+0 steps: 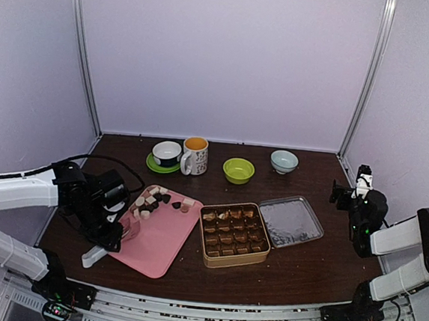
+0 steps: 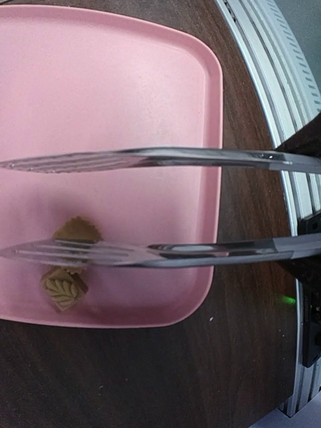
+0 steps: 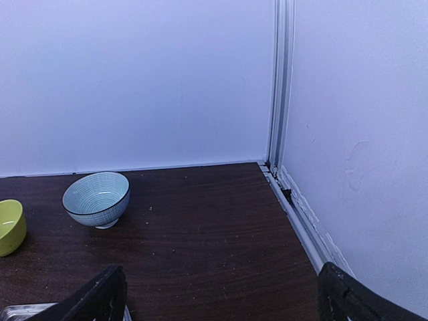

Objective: Pack the chocolate
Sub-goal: Pick up the fake chocolate from the plate, then place the fake chocolate in the empty pocket of the box.

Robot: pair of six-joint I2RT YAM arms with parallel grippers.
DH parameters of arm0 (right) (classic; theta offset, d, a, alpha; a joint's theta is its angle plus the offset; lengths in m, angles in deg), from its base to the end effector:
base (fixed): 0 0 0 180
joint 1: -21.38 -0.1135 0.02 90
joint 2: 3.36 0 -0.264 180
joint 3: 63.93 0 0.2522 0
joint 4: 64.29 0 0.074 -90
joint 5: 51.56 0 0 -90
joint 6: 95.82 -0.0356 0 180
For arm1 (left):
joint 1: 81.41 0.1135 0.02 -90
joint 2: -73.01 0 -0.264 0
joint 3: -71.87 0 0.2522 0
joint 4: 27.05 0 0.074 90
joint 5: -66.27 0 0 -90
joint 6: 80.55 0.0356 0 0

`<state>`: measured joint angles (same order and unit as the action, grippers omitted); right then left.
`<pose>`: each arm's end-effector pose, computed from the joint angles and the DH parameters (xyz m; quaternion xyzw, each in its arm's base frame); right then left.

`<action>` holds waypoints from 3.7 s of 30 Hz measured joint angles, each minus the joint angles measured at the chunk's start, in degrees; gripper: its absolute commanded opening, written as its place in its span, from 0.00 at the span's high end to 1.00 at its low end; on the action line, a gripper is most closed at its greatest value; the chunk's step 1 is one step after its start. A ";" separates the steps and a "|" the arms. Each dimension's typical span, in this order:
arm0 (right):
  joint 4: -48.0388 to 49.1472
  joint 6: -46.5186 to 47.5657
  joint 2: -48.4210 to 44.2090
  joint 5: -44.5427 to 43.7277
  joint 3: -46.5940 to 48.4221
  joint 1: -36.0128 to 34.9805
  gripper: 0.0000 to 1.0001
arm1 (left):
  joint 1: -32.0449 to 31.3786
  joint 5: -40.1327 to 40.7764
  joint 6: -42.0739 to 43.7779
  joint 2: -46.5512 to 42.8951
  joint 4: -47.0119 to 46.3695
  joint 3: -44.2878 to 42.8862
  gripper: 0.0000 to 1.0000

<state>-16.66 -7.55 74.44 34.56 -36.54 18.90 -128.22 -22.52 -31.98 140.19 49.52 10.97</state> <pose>0.2342 0.0077 0.1719 0.0186 0.7238 0.0008 0.6898 0.1251 -0.1321 0.2205 0.0462 0.9969 -0.0358 0.0521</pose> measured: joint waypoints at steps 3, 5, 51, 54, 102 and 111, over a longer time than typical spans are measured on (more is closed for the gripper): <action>0.00 0.00 0.00 0.00 0.00 0.00 0.00 | 0.00 -0.61 0.50 0.55 -0.09 0.00 0.66; 0.00 0.00 0.00 0.00 0.00 0.00 0.00 | 0.00 -1.01 0.87 0.87 -0.11 0.00 0.67; 0.00 0.00 0.00 0.00 0.00 0.00 0.00 | 1.11 1.79 -1.57 -4.44 5.27 -0.04 0.50; 0.00 0.00 0.00 0.00 0.00 0.00 0.00 | 1.11 1.01 -1.53 -3.67 4.13 0.02 0.51; 0.00 0.00 0.00 0.00 0.00 0.00 0.00 | -2.01 -3.58 4.55 -4.20 -8.72 -13.64 0.72; 0.00 -0.02 0.00 0.00 0.00 0.00 0.00 | -2.08 -5.22 6.25 0.13 -23.98 -13.64 0.72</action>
<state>-16.66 -7.58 74.44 34.56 -36.54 18.90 -130.29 -27.74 -25.73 140.32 25.54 -2.67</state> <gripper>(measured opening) 0.999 0.328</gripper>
